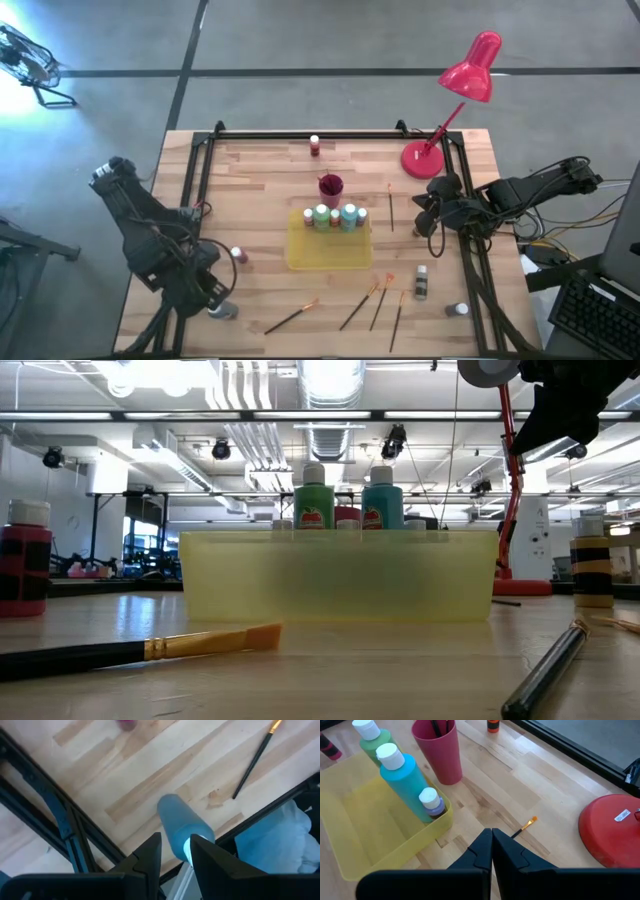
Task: Pick & Place Paint Supplies
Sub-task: Put the large blue paint bottle into the yellow bin
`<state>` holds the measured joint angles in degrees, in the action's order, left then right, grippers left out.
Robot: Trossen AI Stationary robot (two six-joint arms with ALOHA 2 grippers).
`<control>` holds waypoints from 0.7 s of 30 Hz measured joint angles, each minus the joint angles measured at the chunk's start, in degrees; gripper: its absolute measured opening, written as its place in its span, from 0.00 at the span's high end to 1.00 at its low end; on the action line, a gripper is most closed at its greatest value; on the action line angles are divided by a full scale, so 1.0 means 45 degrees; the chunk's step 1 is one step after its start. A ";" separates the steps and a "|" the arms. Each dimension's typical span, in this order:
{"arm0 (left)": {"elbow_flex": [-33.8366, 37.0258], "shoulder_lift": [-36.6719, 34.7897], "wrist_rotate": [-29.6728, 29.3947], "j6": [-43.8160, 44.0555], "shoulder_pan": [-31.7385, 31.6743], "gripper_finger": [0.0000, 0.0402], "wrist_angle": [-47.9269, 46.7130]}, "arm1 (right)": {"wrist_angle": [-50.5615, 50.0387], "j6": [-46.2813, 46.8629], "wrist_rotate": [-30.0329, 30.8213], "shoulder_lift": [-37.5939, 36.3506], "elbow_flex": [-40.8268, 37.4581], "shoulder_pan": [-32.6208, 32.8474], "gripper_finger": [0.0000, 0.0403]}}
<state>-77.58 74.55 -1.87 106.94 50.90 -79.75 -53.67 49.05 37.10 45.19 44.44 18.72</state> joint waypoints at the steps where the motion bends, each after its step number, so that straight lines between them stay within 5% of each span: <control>1: 0.0000 0.0102 0.0084 0.0268 0.0111 0.73 0.0002 | -0.0004 -0.0002 0.0000 0.0000 0.0002 0.0004 0.98; 13: -0.0854 0.1415 0.0505 0.0495 0.0483 0.73 0.0282 | 0.0000 0.0002 0.0002 0.0000 0.0000 0.0005 0.98; 21: -0.3112 0.2190 -0.0158 0.0510 0.0477 0.73 -0.2267 | -0.0003 0.0002 0.0000 0.0000 0.0002 0.0003 0.98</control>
<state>-91.58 84.40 -2.58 109.23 53.05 -89.96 -53.68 49.06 37.10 45.19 44.45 18.73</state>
